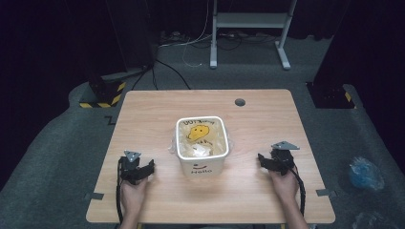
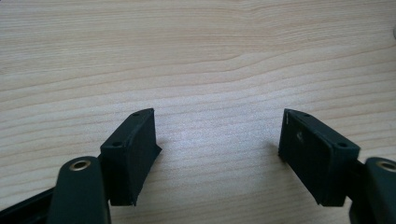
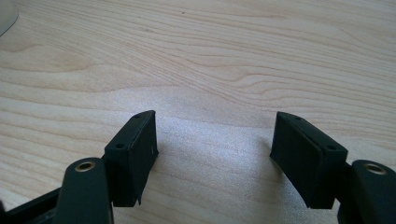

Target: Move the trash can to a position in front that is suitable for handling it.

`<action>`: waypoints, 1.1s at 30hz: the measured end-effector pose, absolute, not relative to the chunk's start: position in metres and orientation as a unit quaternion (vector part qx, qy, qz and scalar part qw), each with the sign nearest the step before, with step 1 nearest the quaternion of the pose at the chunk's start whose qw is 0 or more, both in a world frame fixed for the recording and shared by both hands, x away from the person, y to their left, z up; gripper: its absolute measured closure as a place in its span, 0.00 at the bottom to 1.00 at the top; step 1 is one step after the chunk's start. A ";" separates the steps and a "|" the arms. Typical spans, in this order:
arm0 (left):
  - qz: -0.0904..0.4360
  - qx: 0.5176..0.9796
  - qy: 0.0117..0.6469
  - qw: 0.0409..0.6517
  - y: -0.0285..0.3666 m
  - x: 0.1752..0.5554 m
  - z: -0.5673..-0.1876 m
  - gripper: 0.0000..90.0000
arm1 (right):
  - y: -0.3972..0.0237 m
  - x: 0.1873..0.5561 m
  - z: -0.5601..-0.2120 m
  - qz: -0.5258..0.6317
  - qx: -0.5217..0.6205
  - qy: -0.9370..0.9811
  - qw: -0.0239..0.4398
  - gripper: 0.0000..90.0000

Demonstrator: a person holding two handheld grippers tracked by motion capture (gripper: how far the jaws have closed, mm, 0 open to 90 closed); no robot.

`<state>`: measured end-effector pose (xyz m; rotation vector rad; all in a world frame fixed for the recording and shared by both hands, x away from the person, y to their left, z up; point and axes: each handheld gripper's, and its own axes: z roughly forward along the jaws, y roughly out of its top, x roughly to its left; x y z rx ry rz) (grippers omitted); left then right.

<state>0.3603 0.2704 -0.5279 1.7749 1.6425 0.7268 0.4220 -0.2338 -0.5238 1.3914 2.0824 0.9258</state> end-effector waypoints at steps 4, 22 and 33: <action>0.273 0.666 0.626 0.302 0.267 0.362 -0.528 0.26 | -0.233 0.422 -0.524 0.337 0.509 0.757 0.234 0.35; 0.235 0.646 0.635 0.353 0.225 0.372 -0.522 0.25 | -0.173 0.419 -0.523 0.359 0.486 0.773 0.195 0.32; 0.222 0.653 0.626 0.364 0.206 0.376 -0.526 0.24 | -0.149 0.415 -0.524 0.373 0.463 0.783 0.181 0.31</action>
